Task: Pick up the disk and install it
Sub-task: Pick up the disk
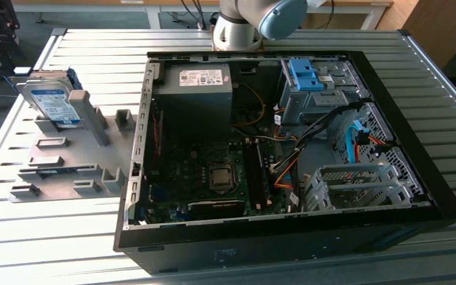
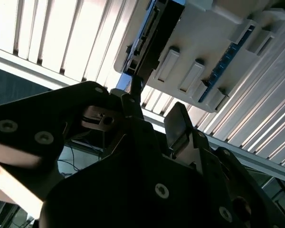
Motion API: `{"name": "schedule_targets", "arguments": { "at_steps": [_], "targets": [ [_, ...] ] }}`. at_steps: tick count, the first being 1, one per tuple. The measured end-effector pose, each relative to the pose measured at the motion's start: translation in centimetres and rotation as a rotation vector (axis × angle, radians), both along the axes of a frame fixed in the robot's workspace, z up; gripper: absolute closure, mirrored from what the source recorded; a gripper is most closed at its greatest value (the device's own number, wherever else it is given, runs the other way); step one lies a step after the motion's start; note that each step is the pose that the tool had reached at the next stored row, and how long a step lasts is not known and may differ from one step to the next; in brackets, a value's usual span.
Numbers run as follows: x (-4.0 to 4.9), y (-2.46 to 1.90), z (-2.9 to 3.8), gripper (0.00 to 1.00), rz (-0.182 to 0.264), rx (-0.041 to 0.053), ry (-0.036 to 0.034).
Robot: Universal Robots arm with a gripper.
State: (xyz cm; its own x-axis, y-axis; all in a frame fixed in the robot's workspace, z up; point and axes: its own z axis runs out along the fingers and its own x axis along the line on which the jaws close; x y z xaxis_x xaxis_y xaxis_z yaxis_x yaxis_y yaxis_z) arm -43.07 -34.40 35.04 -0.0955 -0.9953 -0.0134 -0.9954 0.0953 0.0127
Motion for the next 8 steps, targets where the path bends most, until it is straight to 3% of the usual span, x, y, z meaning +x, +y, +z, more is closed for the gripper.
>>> {"name": "schedule_targets", "arguments": {
  "at_steps": [8],
  "targets": [
    [-0.42,1.34,-0.61,0.53,0.001,-0.0066,-0.0009]
  ]
}}
